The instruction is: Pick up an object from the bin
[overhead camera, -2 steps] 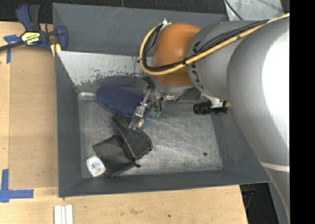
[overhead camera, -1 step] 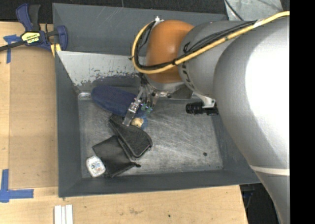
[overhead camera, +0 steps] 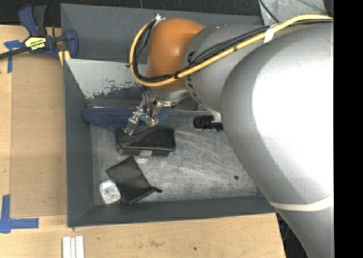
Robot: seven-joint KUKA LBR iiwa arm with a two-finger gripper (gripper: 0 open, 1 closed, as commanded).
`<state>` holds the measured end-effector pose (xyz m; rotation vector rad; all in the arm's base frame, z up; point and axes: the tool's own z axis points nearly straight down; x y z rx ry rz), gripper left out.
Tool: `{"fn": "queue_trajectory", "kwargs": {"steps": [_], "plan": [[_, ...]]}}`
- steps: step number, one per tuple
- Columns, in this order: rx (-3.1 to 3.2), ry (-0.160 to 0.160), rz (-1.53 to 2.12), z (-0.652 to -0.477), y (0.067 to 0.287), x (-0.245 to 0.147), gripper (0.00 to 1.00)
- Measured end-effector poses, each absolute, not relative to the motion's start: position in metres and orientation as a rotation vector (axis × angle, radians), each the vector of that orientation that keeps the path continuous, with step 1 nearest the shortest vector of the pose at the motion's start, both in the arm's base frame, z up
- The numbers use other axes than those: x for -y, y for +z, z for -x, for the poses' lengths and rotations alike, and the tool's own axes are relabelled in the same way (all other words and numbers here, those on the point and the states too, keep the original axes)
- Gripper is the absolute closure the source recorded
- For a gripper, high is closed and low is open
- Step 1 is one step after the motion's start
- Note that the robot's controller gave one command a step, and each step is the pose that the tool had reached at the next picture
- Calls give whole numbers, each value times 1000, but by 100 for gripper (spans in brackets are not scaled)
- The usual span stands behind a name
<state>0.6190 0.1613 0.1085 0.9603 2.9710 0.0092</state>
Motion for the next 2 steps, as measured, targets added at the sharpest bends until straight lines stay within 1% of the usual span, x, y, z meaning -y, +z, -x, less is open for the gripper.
{"fn": "queue_trajectory", "kwargs": {"steps": [1, 2], "plan": [[-2984, 2, -961, -615, 103, -162, 100], [-2984, 8, -951, -615, 251, -159, 100]]}}
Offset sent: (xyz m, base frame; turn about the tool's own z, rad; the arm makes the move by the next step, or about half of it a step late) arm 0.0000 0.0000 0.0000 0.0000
